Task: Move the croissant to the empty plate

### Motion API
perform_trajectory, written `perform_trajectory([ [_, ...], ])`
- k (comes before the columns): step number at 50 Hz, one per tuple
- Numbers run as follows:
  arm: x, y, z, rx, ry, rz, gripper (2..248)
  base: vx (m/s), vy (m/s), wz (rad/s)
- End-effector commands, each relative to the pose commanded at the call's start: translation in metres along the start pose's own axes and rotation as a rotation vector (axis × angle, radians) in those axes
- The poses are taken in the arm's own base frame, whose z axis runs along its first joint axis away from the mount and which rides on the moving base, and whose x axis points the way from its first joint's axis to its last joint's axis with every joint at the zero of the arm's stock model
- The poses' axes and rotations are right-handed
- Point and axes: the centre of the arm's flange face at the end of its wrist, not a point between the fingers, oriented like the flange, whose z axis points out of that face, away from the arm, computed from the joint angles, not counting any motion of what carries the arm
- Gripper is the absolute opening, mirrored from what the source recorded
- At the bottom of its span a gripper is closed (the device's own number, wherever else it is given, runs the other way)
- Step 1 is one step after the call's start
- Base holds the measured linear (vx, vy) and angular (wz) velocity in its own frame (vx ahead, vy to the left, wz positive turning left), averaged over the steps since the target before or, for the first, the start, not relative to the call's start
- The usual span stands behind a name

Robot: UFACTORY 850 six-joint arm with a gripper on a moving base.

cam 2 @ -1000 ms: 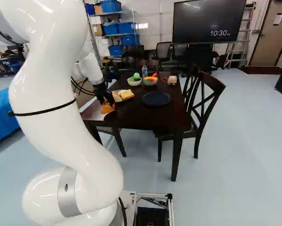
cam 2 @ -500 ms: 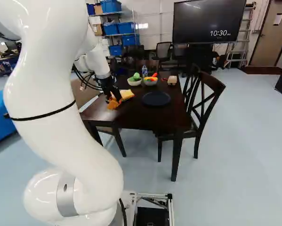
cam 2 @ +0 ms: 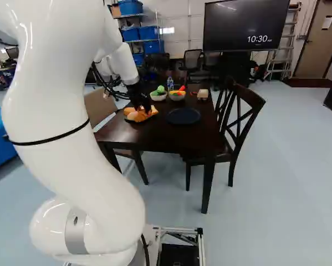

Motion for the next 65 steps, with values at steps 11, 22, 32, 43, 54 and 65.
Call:
perform_trajectory([
  [11,0.022,0.01,-0.01,-0.006,0.032,0.022,112,0.0,0.0,0.0],
  [22,0.042,0.022,-0.016,-0.025,0.049,0.041,112,0.0,0.0,0.0],
  [32,0.059,0.036,-0.011,-0.054,0.055,0.055,112,0.0,0.0,0.0],
  [43,0.078,0.048,-0.005,-0.088,0.05,0.07,112,0.0,0.0,0.0],
  [54,0.098,0.06,0.001,-0.122,0.036,0.092,112,0.0,0.0,0.0],
  [65,0.117,0.071,0.008,-0.15,0.018,0.122,112,0.0,0.0,0.0],
])
